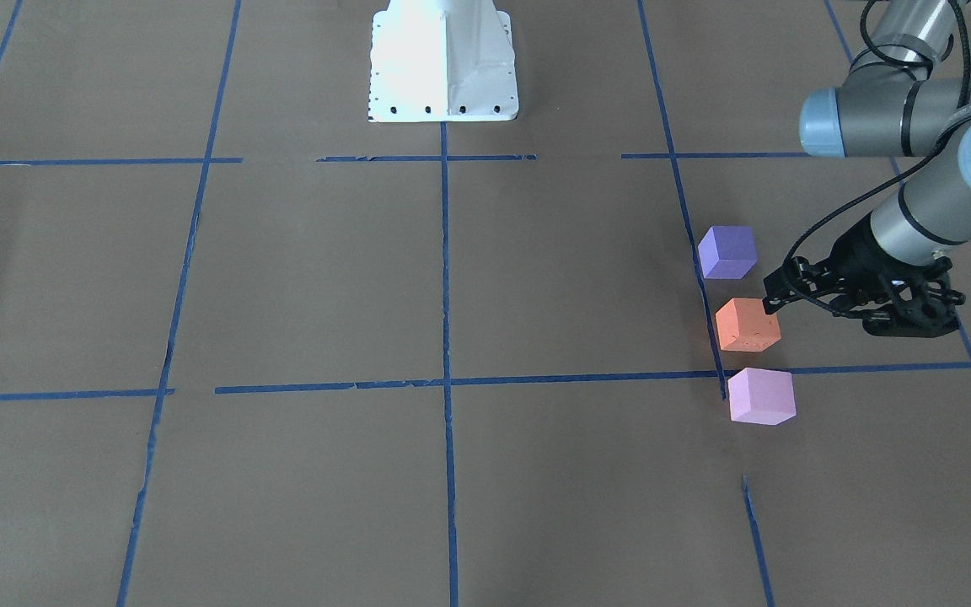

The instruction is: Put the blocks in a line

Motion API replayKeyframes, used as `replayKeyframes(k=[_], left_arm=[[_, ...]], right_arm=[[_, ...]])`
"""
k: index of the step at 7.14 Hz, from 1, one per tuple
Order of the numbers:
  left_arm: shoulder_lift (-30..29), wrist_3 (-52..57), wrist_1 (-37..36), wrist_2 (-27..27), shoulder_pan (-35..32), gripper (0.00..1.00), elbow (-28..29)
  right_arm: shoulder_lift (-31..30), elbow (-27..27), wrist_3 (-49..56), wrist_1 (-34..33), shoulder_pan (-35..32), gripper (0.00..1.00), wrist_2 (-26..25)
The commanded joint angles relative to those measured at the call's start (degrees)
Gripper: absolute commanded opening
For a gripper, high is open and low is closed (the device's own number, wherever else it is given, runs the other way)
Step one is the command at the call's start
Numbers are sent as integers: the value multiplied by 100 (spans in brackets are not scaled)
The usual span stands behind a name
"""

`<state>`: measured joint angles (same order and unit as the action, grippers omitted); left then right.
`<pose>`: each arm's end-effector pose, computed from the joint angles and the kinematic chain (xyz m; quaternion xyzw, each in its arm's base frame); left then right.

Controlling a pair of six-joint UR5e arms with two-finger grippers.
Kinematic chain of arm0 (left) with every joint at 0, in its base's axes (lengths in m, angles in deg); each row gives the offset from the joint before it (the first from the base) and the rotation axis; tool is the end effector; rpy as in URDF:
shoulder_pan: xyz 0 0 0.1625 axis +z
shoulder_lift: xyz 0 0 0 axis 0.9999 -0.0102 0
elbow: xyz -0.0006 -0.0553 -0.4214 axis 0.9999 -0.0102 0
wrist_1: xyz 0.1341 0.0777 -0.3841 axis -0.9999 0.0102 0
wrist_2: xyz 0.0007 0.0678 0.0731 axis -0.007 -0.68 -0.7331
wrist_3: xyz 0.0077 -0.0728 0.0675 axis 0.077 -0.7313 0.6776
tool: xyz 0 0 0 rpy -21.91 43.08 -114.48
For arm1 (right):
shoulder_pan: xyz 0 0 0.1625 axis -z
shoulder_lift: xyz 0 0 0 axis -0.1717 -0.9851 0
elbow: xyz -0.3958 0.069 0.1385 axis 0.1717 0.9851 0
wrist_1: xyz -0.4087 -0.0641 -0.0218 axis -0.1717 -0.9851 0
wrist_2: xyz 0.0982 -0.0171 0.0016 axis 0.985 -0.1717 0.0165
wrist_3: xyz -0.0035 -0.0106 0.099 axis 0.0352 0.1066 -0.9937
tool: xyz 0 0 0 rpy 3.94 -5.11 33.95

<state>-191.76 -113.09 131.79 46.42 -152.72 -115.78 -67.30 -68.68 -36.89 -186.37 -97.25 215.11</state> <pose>0.2171 -0.5813 0.4024 0.0276 0.4274 -0.0092 0.9036 0.0437 -0.5150 0.6369 -0.0129 -0.3553 -0.0835 0.9309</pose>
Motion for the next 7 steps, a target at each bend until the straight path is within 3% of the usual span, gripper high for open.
replayKeyframes(k=[1, 3, 5, 7], left_arm=[[216, 2, -415, 69, -671, 100, -177], [917, 2, -399, 79, -1139, 100, -221], [1219, 342, -181, 79, -1646, 100, 94], [1483, 2096, 154, 698, -2122, 100, 585]], right_arm=[[0, 0, 0, 0, 0, 100, 0], [0, 0, 0, 0, 0, 100, 0], [0, 0, 0, 0, 0, 100, 0], [0, 0, 0, 0, 0, 100, 0]])
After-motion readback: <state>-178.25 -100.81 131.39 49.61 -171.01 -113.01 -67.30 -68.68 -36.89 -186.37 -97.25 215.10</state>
